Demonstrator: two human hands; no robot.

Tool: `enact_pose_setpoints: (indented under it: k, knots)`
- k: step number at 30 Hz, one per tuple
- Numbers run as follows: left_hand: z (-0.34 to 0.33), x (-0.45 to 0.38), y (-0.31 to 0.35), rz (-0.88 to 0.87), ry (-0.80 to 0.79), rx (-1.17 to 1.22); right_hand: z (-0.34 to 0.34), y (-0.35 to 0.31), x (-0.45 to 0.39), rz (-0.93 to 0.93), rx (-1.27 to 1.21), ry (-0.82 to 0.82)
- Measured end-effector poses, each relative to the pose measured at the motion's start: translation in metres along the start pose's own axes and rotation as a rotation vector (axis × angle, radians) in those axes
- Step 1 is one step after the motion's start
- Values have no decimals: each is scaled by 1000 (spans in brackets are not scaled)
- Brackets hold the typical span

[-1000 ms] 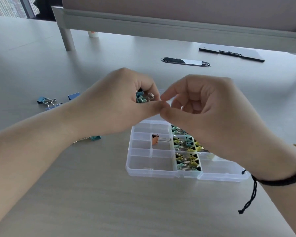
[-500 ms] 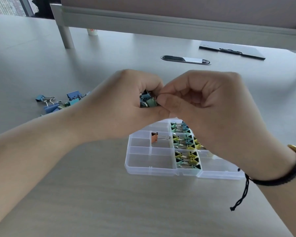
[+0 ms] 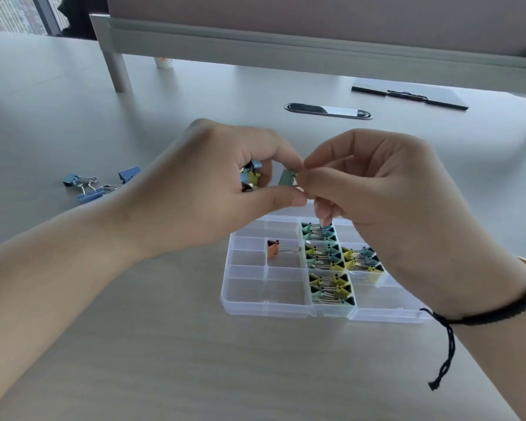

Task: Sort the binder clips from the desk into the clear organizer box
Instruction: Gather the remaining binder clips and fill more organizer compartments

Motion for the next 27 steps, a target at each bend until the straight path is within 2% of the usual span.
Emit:
enact_pose_setpoints:
  k: [6,11,15,20,24,27]
  knots:
    - [4,-2,5,-21,73,143,0,-3,-1,-139,-494,-161]
    - [7,-4,6,19,93,283,-4,-1,0,-177,-584,-292]
    - [2,-3,7,39,6,367,-2,0,-1,-160,-537,-303]
    - [4,-3,6,89,-19,397,4,2,-3,-164,-448,-329]
    - [9,-5,2,141,-65,312,7,0,-4,-110,-73,-265]
    - [9,-5,-3,210,-184,151,6,-3,-1,-51,187,-275]
Point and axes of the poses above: each hand's wrist, its own x-axis away from the middle knuckle, its own z-axis out of the back of the hand, y = z × x, the point moved 3 cm from there along -x, towards the middle knuckle, and after that the axes turned 7 degrees about x, right-handed, at the moved point
